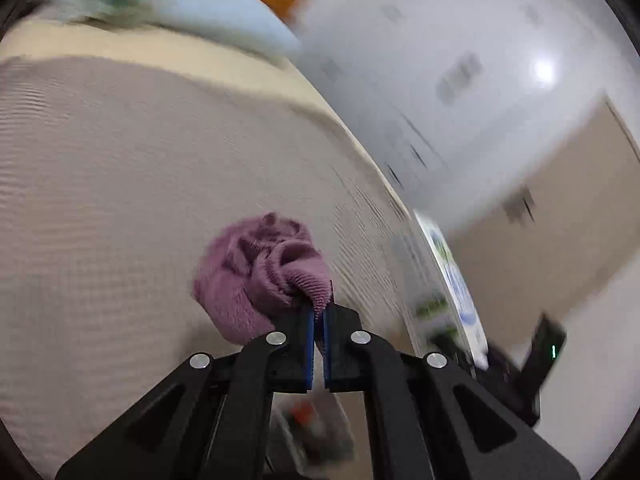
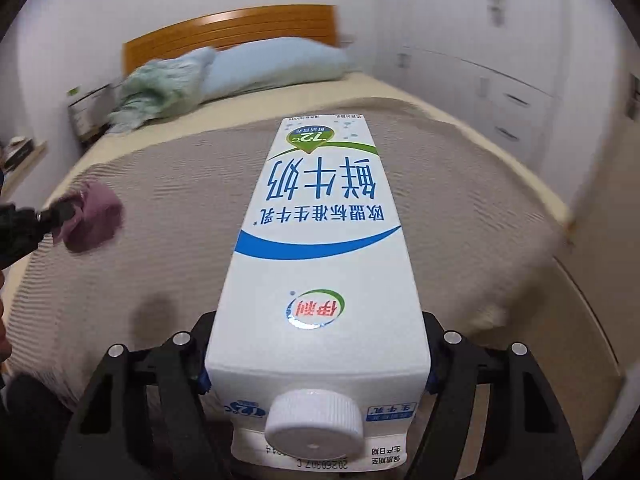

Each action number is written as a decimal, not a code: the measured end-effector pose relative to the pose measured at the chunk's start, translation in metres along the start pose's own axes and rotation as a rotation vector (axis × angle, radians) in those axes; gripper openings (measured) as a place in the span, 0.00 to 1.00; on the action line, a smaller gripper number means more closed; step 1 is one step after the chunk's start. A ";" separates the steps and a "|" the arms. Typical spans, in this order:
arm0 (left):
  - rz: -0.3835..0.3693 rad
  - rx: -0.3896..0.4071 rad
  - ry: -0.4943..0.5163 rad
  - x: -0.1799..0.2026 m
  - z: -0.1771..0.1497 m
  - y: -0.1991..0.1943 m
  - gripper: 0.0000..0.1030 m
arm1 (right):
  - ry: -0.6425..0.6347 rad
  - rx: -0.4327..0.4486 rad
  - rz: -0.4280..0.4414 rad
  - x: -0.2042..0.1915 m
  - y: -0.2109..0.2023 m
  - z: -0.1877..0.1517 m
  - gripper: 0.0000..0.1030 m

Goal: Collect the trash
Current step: 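Grasp pink cloth with left tool while right tool grasps white milk carton, then carry pink cloth and milk carton to the wastebasket and open both tools, then move both tools back up over the bed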

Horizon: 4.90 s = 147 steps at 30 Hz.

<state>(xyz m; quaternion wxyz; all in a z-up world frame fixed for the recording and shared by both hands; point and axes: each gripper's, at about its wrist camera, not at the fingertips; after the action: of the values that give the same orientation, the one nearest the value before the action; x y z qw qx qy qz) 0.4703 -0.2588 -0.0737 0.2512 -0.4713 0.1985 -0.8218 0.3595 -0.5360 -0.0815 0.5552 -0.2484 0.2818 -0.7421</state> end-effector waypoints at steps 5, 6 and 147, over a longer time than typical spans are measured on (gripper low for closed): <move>-0.026 -0.384 0.198 0.098 -0.108 0.118 0.00 | 0.121 -0.061 -0.079 0.076 -0.031 -0.075 0.67; -0.009 -0.449 0.221 0.105 -0.126 0.137 0.00 | 0.152 -0.083 -0.079 0.089 -0.031 -0.093 0.67; 0.766 0.722 0.154 -0.237 0.258 -0.116 0.87 | -0.234 0.391 0.253 -0.303 0.196 0.246 0.80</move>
<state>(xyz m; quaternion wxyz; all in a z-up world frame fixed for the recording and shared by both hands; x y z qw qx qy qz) 0.7711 -0.0472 -0.0450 0.6642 -0.1869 0.0785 -0.7195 0.7396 -0.3233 -0.0576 0.7100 -0.1833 0.0959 -0.6732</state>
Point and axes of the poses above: each gripper's, at about its wrist camera, not at the fingertips, and y roughly the way its jaws point, x to its right, z to its top, and after that the axes turned 5 degrees about -y, right-handed
